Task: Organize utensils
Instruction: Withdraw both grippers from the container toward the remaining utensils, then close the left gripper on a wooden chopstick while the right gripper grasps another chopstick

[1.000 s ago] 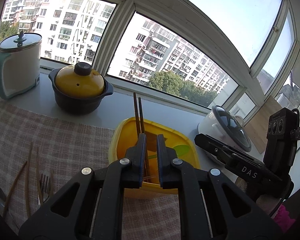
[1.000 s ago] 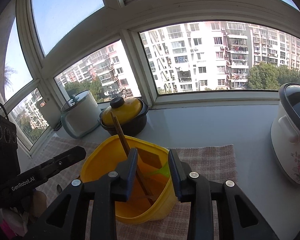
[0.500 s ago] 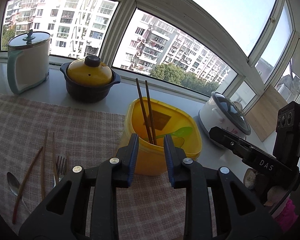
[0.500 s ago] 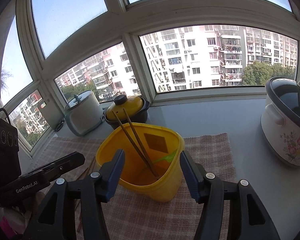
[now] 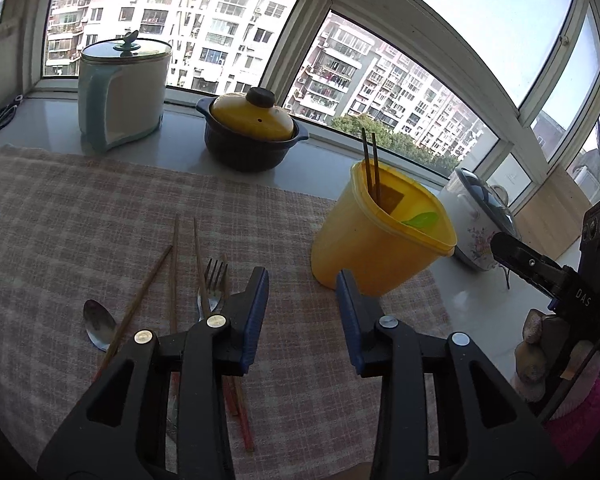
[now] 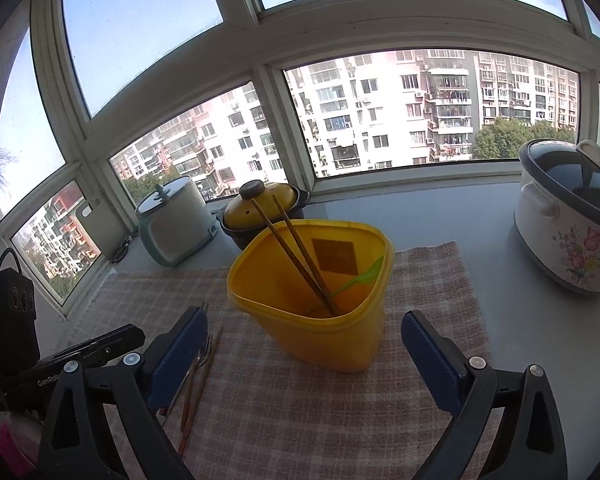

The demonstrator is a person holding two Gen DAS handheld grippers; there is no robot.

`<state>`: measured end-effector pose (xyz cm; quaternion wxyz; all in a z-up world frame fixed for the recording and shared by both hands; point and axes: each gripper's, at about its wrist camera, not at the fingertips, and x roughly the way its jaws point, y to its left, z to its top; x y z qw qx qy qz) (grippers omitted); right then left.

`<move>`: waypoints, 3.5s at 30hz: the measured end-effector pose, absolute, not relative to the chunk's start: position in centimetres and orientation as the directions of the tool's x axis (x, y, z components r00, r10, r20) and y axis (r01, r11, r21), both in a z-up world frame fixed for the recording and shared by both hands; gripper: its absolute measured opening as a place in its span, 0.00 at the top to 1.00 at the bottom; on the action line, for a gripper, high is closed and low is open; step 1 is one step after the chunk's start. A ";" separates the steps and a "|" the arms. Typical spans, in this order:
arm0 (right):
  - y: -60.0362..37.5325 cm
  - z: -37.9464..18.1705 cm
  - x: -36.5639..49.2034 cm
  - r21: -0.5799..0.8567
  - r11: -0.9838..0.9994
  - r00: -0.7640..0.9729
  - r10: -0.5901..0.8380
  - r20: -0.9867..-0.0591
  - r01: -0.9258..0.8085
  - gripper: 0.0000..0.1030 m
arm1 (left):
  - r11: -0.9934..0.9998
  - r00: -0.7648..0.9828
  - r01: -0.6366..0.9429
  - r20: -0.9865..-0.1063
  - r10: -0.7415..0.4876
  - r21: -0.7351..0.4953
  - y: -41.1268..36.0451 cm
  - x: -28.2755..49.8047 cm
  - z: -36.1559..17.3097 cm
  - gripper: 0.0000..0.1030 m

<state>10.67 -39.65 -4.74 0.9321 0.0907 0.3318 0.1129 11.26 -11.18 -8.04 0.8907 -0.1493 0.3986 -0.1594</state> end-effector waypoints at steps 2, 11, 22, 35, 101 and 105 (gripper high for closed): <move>-39.0 -4.8 10.3 0.241 0.958 0.750 0.275 -0.601 -0.158 0.03 | 0.919 0.617 0.145 -0.693 -0.374 -0.367 -9.7 10.7 -8.6 0.66; -34.7 -5.8 9.8 0.233 0.948 0.713 0.317 -0.626 -0.218 0.03 | 0.950 0.561 0.040 -0.780 -0.279 -0.311 -2.9 8.8 -11.1 0.66; -29.0 -7.7 11.0 0.265 0.909 0.605 0.413 -0.681 -0.323 0.10 | 0.952 0.516 -0.004 -0.816 -0.259 -0.305 0.7 8.0 -13.5 0.66; -21.9 -10.6 14.0 0.247 0.853 0.424 0.455 -0.783 -0.459 0.44 | 0.963 0.449 0.098 -0.852 -0.269 -0.253 -0.5 11.0 -15.4 0.66; -17.9 -19.3 19.7 0.279 0.871 0.199 0.382 -0.903 -0.404 0.96 | 0.936 0.349 0.056 -0.871 -0.345 -0.349 -0.9 14.9 -19.2 0.96; -18.4 -18.5 19.3 0.301 0.869 0.214 0.404 -0.889 -0.392 0.96 | 0.929 0.372 0.045 -0.857 -0.356 -0.366 -0.6 14.3 -18.1 0.96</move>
